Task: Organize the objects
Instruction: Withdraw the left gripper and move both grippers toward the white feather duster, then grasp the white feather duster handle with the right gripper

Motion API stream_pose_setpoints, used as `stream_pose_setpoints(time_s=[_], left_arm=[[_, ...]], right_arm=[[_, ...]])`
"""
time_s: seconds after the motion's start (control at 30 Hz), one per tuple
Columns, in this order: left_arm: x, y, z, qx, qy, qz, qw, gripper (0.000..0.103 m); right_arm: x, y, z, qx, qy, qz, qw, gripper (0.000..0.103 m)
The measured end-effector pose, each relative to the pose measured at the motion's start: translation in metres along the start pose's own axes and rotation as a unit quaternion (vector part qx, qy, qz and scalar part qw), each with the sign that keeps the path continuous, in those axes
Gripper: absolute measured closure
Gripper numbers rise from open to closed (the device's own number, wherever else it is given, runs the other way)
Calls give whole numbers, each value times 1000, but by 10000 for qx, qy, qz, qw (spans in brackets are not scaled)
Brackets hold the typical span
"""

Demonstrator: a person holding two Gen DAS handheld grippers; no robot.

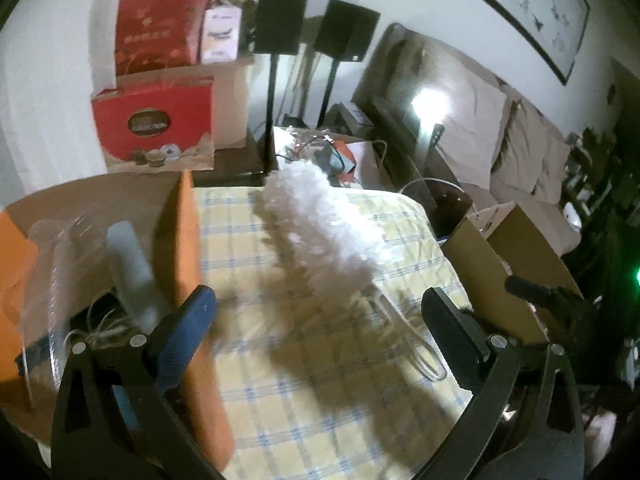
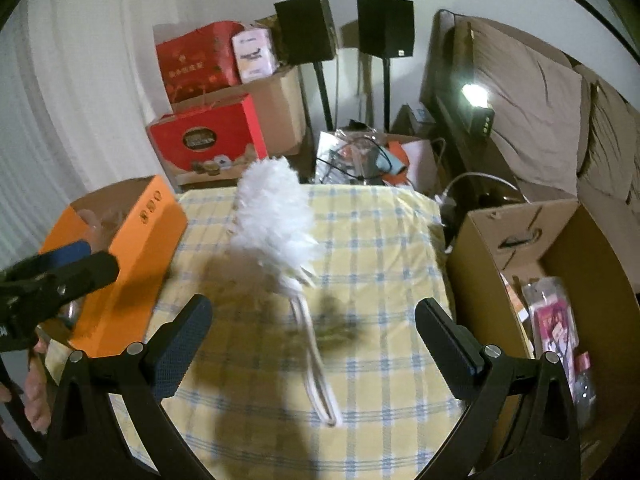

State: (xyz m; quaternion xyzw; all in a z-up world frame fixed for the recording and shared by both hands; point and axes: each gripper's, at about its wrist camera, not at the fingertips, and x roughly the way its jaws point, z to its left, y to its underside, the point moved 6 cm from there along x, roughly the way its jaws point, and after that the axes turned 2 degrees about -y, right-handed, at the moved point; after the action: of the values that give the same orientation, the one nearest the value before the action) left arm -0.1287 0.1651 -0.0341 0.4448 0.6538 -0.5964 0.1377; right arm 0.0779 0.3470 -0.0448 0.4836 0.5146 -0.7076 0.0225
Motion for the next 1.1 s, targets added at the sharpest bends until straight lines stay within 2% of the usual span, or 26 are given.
stream_pose_setpoints(time_s=[0.17, 0.33, 0.57, 0.8, 0.87, 0.93, 1.1], left_arm=[[23, -6, -19, 138, -25, 73, 9999, 0], [50, -12, -25, 116, -217, 40, 9997, 1], [92, -11, -25, -97, -100, 394, 9991, 7], [125, -8, -26, -211, -94, 712, 9972, 22], [131, -8, -25, -224, -135, 746, 9969, 26], [136, -7, -26, -242, -119, 798, 9964, 34], [147, -4, -28, -240, -53, 949, 9952, 52]], right_arm=[[8, 13, -9, -32, 40, 142, 9999, 3], [17, 24, -17, 12, 1, 282, 9996, 7], [30, 38, -21, 72, -96, 426, 9990, 19], [51, 53, -10, -35, -301, 700, 9971, 38], [55, 56, -8, -40, -343, 758, 9965, 39], [58, 58, -7, -26, -367, 791, 9962, 40], [65, 59, -6, -31, -384, 824, 9959, 52]])
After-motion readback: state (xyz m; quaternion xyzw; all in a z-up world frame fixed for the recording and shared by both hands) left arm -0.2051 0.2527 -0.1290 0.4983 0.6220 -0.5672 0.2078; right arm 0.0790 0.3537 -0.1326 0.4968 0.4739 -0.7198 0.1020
